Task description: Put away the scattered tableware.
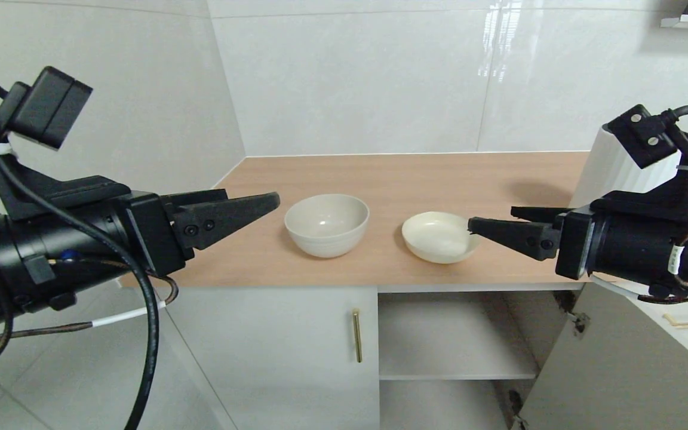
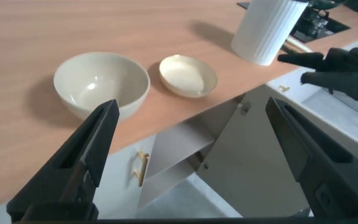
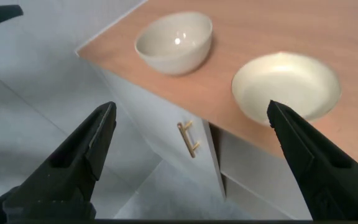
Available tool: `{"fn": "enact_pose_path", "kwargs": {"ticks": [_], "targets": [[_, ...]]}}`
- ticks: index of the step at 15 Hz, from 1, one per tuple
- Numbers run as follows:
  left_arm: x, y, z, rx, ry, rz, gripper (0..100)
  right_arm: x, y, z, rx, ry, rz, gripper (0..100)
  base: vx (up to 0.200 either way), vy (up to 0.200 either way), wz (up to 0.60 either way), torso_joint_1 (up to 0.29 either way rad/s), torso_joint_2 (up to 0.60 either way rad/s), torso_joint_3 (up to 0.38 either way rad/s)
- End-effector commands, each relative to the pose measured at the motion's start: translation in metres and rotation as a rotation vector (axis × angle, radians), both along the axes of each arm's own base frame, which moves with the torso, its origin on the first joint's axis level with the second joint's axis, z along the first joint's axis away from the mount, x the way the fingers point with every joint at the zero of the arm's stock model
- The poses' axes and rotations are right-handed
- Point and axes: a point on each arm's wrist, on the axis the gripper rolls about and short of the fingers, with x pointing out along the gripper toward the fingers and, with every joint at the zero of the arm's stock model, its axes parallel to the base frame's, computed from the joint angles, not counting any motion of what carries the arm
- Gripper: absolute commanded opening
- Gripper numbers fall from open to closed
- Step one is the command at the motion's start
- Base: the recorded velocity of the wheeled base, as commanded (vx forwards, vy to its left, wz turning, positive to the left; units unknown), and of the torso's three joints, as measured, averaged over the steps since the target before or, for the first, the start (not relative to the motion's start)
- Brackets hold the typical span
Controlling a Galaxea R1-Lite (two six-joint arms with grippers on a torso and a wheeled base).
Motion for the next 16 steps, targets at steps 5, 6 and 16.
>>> {"fn": "enact_pose_path", "kwargs": {"ticks": [5, 6, 16], "targets": [[0.013, -0.006, -0.006, 0.015, 0.03, 0.003, 100, 0.003, -0.004, 0.007, 0.041, 0.001, -0.02, 100, 0.0, 0.0, 0.0, 0.14, -0.35, -0.21], [0.016, -0.007, -0.004, 0.013, 0.026, 0.005, 100, 0.006, -0.006, 0.009, 0.055, 0.003, -0.036, 100, 0.0, 0.0, 0.0, 0.027, -0.07, -0.051], [0.116, -0.006, -0.031, 0.222, 0.336, 0.324, 100, 0.071, -0.006, -0.002, -0.085, 0.185, -0.329, 100, 0.0, 0.0, 0.0, 0.0, 0.0, 0.0]]}}
